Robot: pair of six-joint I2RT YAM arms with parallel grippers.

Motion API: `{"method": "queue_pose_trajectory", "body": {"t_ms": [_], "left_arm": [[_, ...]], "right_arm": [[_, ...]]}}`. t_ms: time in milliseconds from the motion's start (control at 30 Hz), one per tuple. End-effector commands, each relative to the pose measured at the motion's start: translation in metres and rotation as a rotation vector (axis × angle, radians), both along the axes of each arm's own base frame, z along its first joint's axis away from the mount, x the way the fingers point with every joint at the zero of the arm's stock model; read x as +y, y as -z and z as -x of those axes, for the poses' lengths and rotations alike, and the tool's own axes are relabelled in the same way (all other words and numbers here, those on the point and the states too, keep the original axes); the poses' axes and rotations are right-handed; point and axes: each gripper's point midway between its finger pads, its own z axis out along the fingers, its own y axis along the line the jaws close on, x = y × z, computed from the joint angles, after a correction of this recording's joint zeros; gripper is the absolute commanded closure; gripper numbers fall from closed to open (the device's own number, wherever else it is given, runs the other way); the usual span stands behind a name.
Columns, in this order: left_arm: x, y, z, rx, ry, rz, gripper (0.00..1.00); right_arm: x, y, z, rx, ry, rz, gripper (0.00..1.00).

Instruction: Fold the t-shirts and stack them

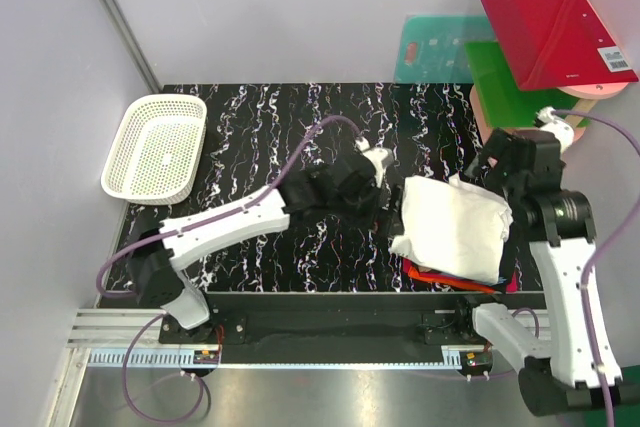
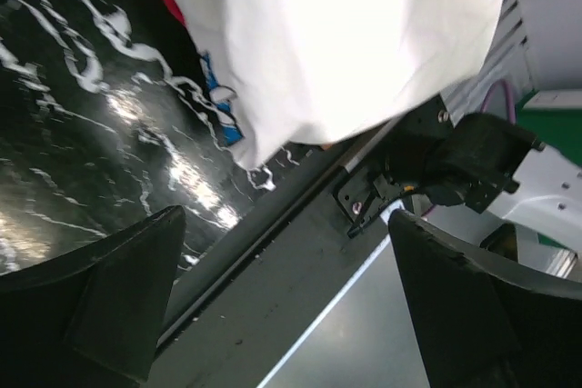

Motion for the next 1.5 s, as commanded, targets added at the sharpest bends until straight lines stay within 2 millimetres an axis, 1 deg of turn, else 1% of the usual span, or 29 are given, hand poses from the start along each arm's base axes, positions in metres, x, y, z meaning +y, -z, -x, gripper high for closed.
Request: {"method": "queue_pose_trajectory", "body": {"t_ms": [0, 33, 67, 167, 233, 300, 333, 367, 433, 467, 567, 700, 733, 800, 833, 900, 933, 967, 1000, 1033, 1067, 1100, 1133, 1167, 1200, 1233, 1300, 1367, 1467], "left_arm": [[0.038, 0.013, -0.031, -0.036, -0.109, -0.074, 0.01], [0.045, 0.015, -0.036, -0.029, -0.127, -0.08, 0.01], [0.049, 0.026, -0.033, -0.006, -0.122, -0.099, 0.01], [0.055, 0.036, -0.033, 0.008, -0.125, -0.121, 0.01], [0.055, 0.045, -0.034, 0.013, -0.114, -0.14, 0.01], [0.052, 0.049, -0.033, 0.022, -0.09, -0.14, 0.01], [0.05, 0.055, -0.035, 0.032, -0.083, -0.149, 0.01], [0.047, 0.056, -0.033, 0.045, -0.066, -0.144, 0.01], [0.043, 0.061, -0.032, 0.053, -0.047, -0.149, 0.01], [0.042, 0.062, -0.032, 0.059, -0.037, -0.147, 0.01], [0.041, 0.064, -0.031, 0.058, -0.02, -0.146, 0.01], [0.043, 0.066, -0.036, 0.067, -0.013, -0.145, 0.01], [0.044, 0.066, -0.039, 0.067, -0.02, -0.143, 0.01], [0.046, 0.066, -0.041, 0.071, -0.019, -0.14, 0.01], [0.048, 0.066, -0.044, 0.07, -0.025, -0.143, 0.01], [0.048, 0.066, -0.047, 0.071, -0.024, -0.139, 0.01], [0.048, 0.067, -0.048, 0.075, -0.027, -0.14, 0.01], [0.048, 0.067, -0.049, 0.077, -0.027, -0.136, 0.01], [0.047, 0.067, -0.049, 0.079, -0.024, -0.138, 0.01], [0.048, 0.069, -0.05, 0.081, -0.026, -0.142, 0.01], [0.049, 0.069, -0.051, 0.08, -0.029, -0.143, 0.01], [0.049, 0.07, -0.051, 0.085, -0.029, -0.144, 0.01], [0.049, 0.071, -0.051, 0.089, -0.031, -0.145, 0.01], [0.049, 0.073, -0.052, 0.092, -0.034, -0.147, 0.01], [0.049, 0.075, -0.052, 0.094, -0.032, -0.152, 0.01], [0.049, 0.075, -0.053, 0.096, -0.034, -0.151, 0.01], [0.05, 0.076, -0.054, 0.1, -0.035, -0.153, 0.01], [0.051, 0.079, -0.054, 0.105, -0.035, -0.159, 0.01], [0.052, 0.082, -0.058, 0.111, -0.046, -0.165, 0.01]], "right_arm": [[-0.026, 0.015, 0.04, 0.091, 0.156, 0.044, 0.05], [-0.026, 0.021, 0.05, 0.11, 0.162, 0.036, 0.05], [-0.026, 0.033, 0.055, 0.14, 0.172, 0.029, 0.05], [-0.028, 0.047, 0.073, 0.155, 0.216, -0.002, 0.07], [-0.024, 0.048, 0.083, 0.126, 0.241, -0.06, 0.08], [-0.017, 0.054, 0.089, 0.11, 0.263, -0.133, 0.08], [-0.016, 0.054, 0.094, 0.084, 0.27, -0.162, 0.08], [-0.014, 0.062, 0.096, 0.095, 0.282, -0.18, 0.08], [-0.011, 0.072, 0.099, 0.107, 0.302, -0.214, 0.09], [-0.011, 0.081, 0.101, 0.136, 0.308, -0.213, 0.09], [-0.01, 0.094, 0.099, 0.18, 0.318, -0.21, 0.08], [-0.011, 0.095, 0.086, 0.202, 0.323, -0.185, 0.08], [-0.012, 0.097, 0.077, 0.223, 0.322, -0.171, 0.08], [-0.012, 0.091, 0.066, 0.23, 0.296, -0.138, 0.08], [-0.012, 0.092, 0.055, 0.246, 0.287, -0.124, 0.08], [-0.015, 0.084, 0.04, 0.246, 0.248, -0.076, 0.08], [-0.017, 0.086, 0.026, 0.258, 0.245, -0.052, 0.08], [-0.019, 0.079, 0.017, 0.26, 0.196, -0.015, 0.08], [-0.02, 0.082, 0.005, 0.286, 0.183, 0.007, 0.07], [-0.023, 0.074, -0.003, 0.274, 0.169, 0.024, 0.07], [-0.031, 0.074, -0.006, 0.294, 0.15, 0.058, 0.07], [-0.035, 0.074, -0.016, 0.293, 0.133, 0.064, 0.07], [-0.041, 0.072, -0.021, 0.287, 0.129, 0.054, 0.07], [-0.051, 0.074, -0.022, 0.288, 0.132, 0.021, 0.07], [-0.055, 0.071, -0.029, 0.257, 0.128, 0.004, 0.06], [-0.056, 0.075, -0.031, 0.249, 0.117, -0.01, 0.07], [-0.053, 0.072, -0.035, 0.228, 0.082, -0.045, 0.07], [-0.053, 0.076, -0.034, 0.24, 0.08, -0.047, 0.06], [-0.051, 0.081, -0.029, 0.262, 0.072, -0.059, 0.06]]}}
